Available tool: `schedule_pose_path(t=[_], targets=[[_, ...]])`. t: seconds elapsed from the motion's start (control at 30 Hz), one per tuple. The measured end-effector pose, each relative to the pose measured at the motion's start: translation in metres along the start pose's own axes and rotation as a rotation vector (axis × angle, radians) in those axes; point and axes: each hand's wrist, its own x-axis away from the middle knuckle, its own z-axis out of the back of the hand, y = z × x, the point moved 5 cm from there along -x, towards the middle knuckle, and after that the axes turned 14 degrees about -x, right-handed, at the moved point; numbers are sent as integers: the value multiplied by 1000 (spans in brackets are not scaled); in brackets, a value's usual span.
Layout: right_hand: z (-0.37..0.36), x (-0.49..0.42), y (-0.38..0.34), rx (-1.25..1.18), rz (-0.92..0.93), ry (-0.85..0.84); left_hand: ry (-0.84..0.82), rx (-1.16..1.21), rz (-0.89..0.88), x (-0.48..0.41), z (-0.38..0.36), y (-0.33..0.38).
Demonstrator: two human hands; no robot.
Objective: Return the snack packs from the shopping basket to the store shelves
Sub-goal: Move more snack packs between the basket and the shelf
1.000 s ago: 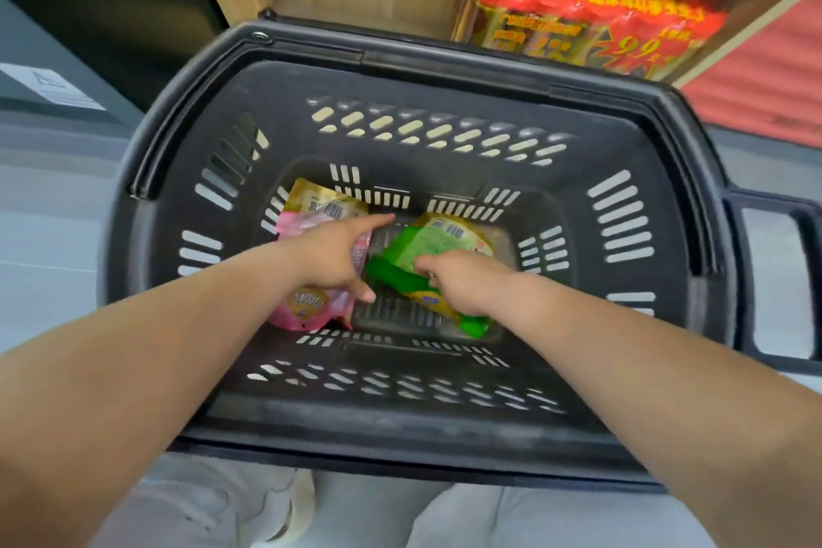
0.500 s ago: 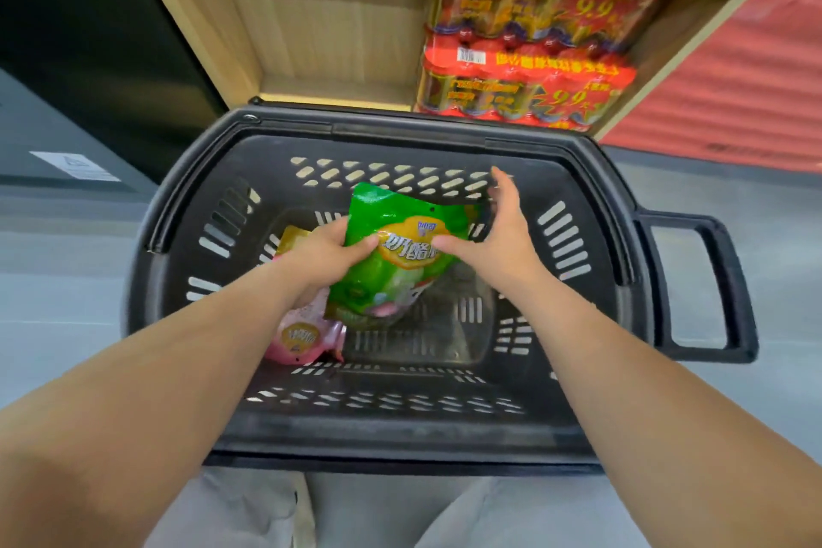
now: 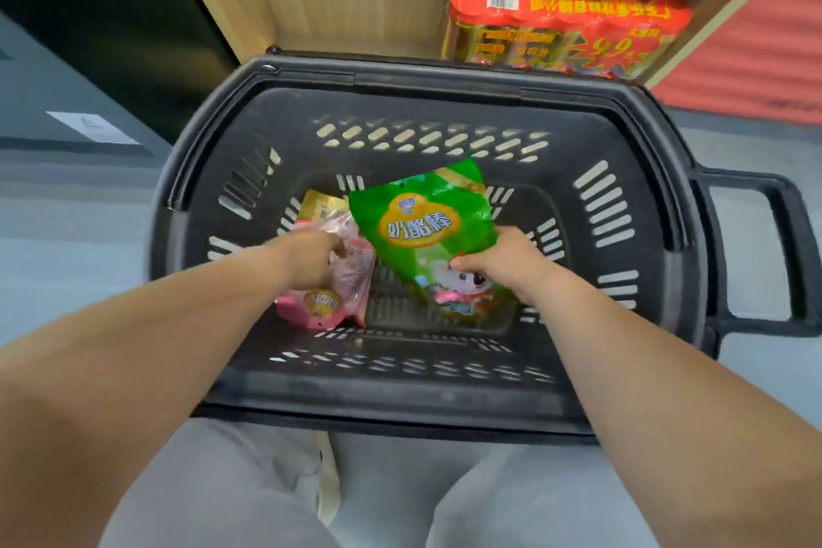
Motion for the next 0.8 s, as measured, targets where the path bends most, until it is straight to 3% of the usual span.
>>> schedule_pose_path(t=[0.07,0.13,0.23,0.43,0.6,0.8], targets=[[7,-3,6,85,18,53,-175,-509,-132,-3,-28,3],[6,-6,10,184,18,72,-251,-848,-244,-7,-48,7],[-4,-10,15,276,-3,39,-308,-1017,-202,-14,-58,-1],[-10,-17,18,309,-7,40,-261,-990,-135,-20,-55,-3],[-7,-20,17,277,-2,37,-292,-751,17,-27,-48,-14],[-1,-23,16,238,18,42,-307,-570,-99,-29,-50,-5]])
